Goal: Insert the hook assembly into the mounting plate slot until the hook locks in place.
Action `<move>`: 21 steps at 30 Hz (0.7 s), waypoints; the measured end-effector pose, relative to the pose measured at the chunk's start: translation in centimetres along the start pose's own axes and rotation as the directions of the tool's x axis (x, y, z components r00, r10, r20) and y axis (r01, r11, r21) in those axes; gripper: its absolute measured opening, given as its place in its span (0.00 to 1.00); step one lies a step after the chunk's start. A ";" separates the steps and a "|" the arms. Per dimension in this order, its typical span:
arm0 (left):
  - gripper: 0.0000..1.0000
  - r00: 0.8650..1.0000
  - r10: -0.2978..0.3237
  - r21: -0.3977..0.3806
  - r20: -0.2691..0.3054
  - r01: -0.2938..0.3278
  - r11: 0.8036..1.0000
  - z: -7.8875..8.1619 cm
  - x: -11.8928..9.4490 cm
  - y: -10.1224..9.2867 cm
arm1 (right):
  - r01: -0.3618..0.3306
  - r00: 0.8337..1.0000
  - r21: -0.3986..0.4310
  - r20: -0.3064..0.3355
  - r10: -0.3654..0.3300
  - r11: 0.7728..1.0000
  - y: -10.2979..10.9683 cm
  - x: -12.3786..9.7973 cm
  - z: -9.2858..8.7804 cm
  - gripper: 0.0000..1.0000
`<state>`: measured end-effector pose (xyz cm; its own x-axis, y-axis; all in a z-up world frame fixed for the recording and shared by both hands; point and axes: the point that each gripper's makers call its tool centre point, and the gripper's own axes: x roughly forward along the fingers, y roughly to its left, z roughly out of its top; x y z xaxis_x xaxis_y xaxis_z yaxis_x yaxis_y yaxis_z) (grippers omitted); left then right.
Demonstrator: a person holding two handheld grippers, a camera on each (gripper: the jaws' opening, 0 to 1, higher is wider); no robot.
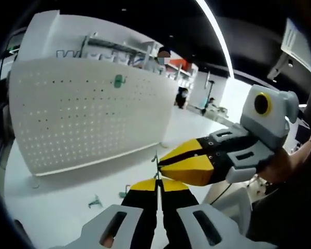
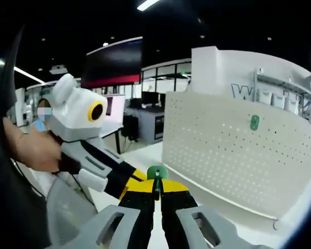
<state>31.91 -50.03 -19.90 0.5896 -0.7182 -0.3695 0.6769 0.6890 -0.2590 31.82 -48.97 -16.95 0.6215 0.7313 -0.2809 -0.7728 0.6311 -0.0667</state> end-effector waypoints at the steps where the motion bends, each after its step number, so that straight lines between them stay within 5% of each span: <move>1: 0.01 1.000 0.001 0.000 0.004 -0.001 1.000 0.1 0.0 0.0 | -0.001 1.000 0.002 0.003 0.001 1.000 0.0 0.0 0.1 0.01; 17: 0.01 1.000 0.011 -0.017 0.027 -0.011 1.000 0.4 -0.3 0.1 | 0.007 1.000 0.023 0.018 -0.008 1.000 -0.1 -0.1 0.5 0.04; 21: 0.01 0.999 0.034 0.058 0.006 -0.034 0.998 0.3 -0.2 0.0 | 0.004 1.000 0.019 0.017 -0.005 1.000 0.1 0.0 0.4 0.02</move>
<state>31.90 -49.90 -19.53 0.6148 -0.6953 -0.3723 0.6811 0.7061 -0.1939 31.80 -48.83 -16.56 0.6273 0.7326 -0.2642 -0.7675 0.6391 -0.0501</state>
